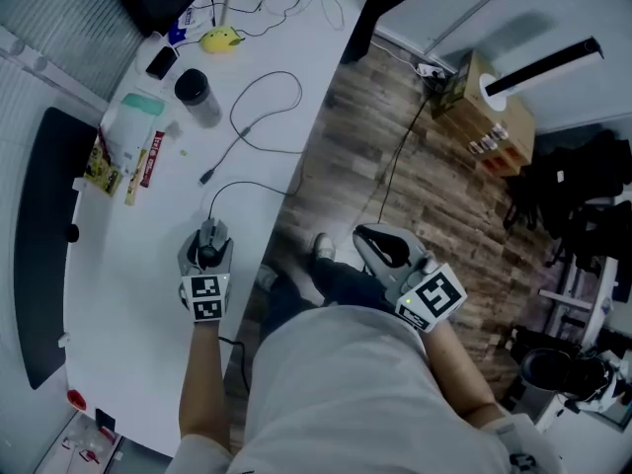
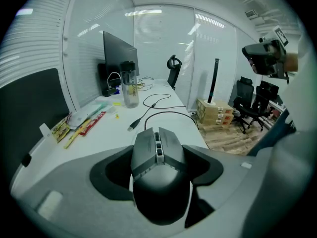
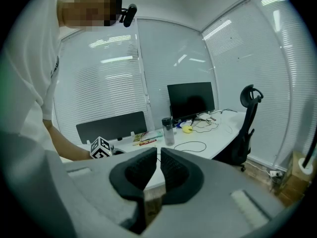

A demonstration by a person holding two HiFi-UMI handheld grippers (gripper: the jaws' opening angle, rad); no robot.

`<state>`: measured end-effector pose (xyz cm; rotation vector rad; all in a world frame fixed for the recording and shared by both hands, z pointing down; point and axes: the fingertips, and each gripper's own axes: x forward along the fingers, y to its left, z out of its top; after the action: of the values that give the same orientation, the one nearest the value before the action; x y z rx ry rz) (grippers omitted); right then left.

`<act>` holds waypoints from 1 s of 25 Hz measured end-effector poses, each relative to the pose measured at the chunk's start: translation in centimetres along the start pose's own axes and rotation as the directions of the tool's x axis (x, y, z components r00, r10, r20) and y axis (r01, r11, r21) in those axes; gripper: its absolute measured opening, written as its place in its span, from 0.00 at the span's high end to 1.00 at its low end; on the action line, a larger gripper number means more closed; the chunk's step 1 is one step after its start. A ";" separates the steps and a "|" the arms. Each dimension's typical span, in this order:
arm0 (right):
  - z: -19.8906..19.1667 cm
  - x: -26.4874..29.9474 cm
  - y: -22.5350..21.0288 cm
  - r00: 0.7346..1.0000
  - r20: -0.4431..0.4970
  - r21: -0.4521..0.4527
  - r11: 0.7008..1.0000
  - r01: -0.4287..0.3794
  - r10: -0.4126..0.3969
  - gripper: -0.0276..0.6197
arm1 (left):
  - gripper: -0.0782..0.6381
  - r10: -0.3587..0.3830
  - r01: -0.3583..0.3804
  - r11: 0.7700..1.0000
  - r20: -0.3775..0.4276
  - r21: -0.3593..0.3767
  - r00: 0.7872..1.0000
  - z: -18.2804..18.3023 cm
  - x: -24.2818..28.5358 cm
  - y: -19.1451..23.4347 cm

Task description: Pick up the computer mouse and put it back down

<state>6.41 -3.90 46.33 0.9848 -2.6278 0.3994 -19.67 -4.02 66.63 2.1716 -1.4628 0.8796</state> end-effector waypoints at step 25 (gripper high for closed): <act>3.7 7.6 7.3 0.928 -0.001 -0.115 0.922 -0.370 0.373 0.92 | 0.46 0.271 -0.228 0.951 0.210 -0.209 0.939 7.3 -15.7 2.7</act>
<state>-4.64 -4.36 44.69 0.4516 -2.8205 0.3193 -24.21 1.12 50.54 2.0380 -1.8895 0.5486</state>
